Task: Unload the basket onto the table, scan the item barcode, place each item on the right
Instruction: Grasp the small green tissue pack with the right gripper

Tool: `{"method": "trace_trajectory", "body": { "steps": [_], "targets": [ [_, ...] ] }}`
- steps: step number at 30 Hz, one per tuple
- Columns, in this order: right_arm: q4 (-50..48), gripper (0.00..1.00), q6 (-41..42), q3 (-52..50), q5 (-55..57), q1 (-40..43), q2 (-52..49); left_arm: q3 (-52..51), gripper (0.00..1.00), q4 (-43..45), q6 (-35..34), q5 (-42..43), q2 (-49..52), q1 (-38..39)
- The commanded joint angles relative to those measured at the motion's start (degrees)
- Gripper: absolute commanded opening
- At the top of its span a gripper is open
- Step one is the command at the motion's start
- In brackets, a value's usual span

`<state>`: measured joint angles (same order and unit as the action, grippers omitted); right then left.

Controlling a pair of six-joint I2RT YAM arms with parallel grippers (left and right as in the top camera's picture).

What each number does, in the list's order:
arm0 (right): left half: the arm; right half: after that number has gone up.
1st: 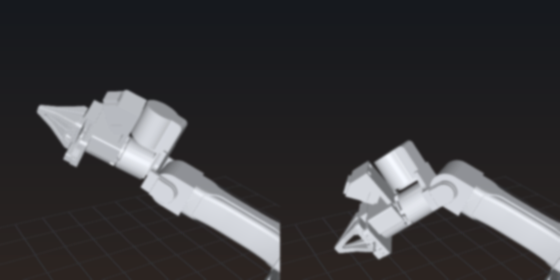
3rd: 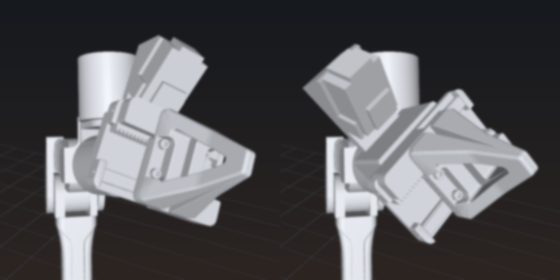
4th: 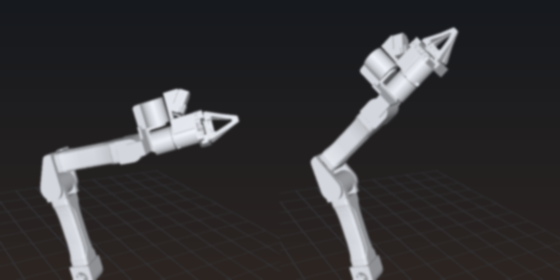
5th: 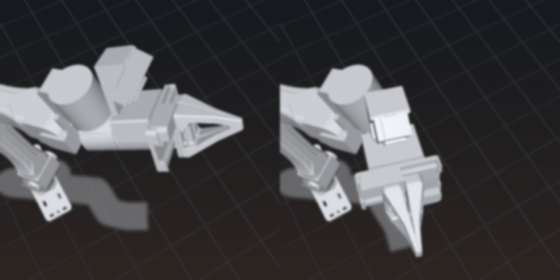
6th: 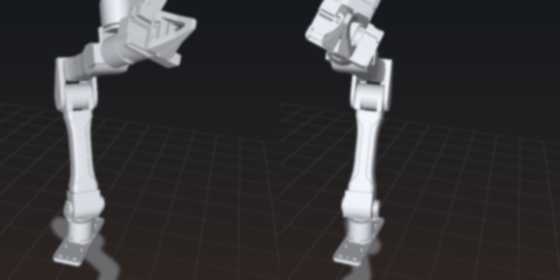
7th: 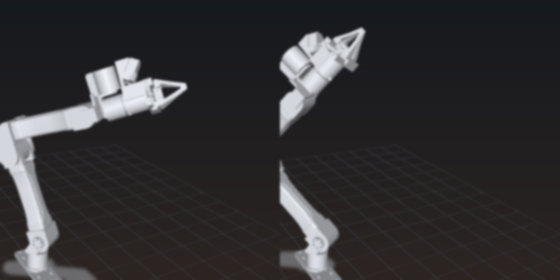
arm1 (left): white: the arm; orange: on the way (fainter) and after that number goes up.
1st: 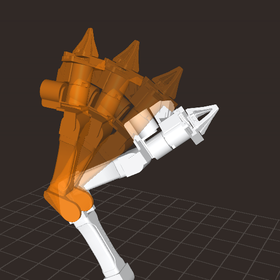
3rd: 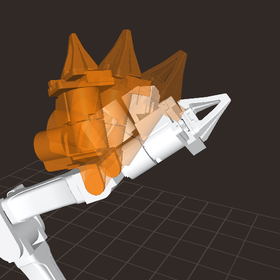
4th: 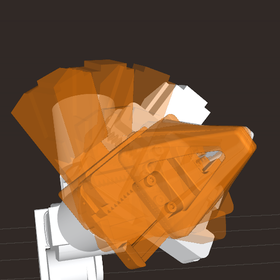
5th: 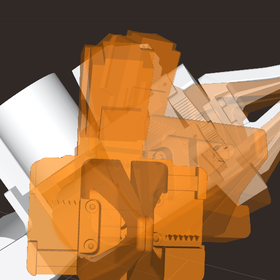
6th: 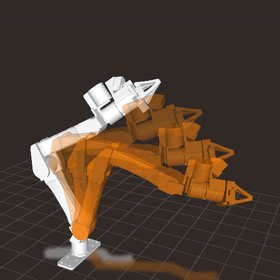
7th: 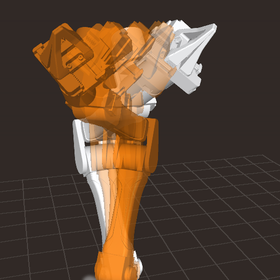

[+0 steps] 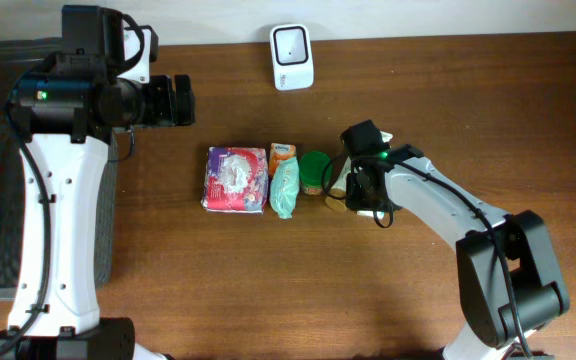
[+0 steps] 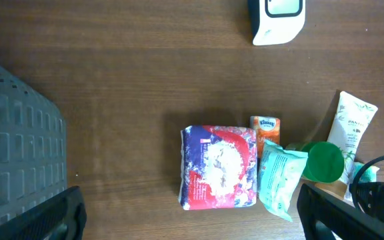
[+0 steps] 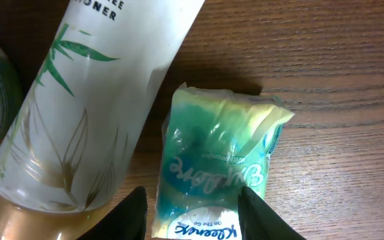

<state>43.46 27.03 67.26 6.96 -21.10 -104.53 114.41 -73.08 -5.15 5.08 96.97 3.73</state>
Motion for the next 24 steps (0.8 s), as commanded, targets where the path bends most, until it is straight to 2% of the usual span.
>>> {"method": "trace_trajectory", "body": {
  "steps": [1, 4, 7, 11, 13, 16, 18, 20, 21, 24],
  "targets": [
    [0.20, 0.40, 0.55, -0.63, 0.28, -0.31, -0.81, 0.07, 0.99, 0.09, 0.50, 0.00, -0.55, 0.00],
    [-0.52, 0.38, 0.59, -1.36, 0.39, -0.33, -2.69, 0.07, 0.99, 0.09, 0.50, 0.00, -0.55, 0.00],
    [-0.83, 0.28, 1.99, -1.75, 0.39, -0.26, -5.35, 0.07, 0.99, 0.09, 0.52, 0.00, -0.55, 0.00],
    [3.43, 0.04, 1.99, 1.44, -0.09, 0.57, -4.74, 0.07, 0.99, 0.09, 0.52, 0.00, -0.55, 0.00],
    [9.18, 0.04, 1.31, 6.75, -2.91, 2.84, -4.57, 0.07, 0.99, 0.09, 0.52, 0.00, -0.55, 0.00],
    [14.29, 0.04, -8.55, 11.93, -14.91, 7.43, -4.57, 0.07, 0.99, 0.11, 0.52, 0.00, -0.55, 0.00],
    [17.51, 0.04, -21.00, 14.10, -35.04, 13.38, -4.57, 0.07, 0.99, 0.07, 0.52, 0.00, -0.55, 0.00],
    [18.64, 0.04, -28.20, 14.05, -49.18, 18.62, -4.59, 0.07, 0.99, 0.09, 0.52, 0.00, -0.55, 0.00],
    [18.78, 0.04, -30.69, 13.64, -53.79, 21.24, -4.59, 0.07, 0.99, 0.09, 0.50, 0.00, -0.55, 0.00],
    [18.69, 0.04, -33.42, 10.54, -57.51, 28.68, -4.59, 0.07, 0.99, 0.09, 0.52, 0.00, -0.55, 0.00]
  ]
}}
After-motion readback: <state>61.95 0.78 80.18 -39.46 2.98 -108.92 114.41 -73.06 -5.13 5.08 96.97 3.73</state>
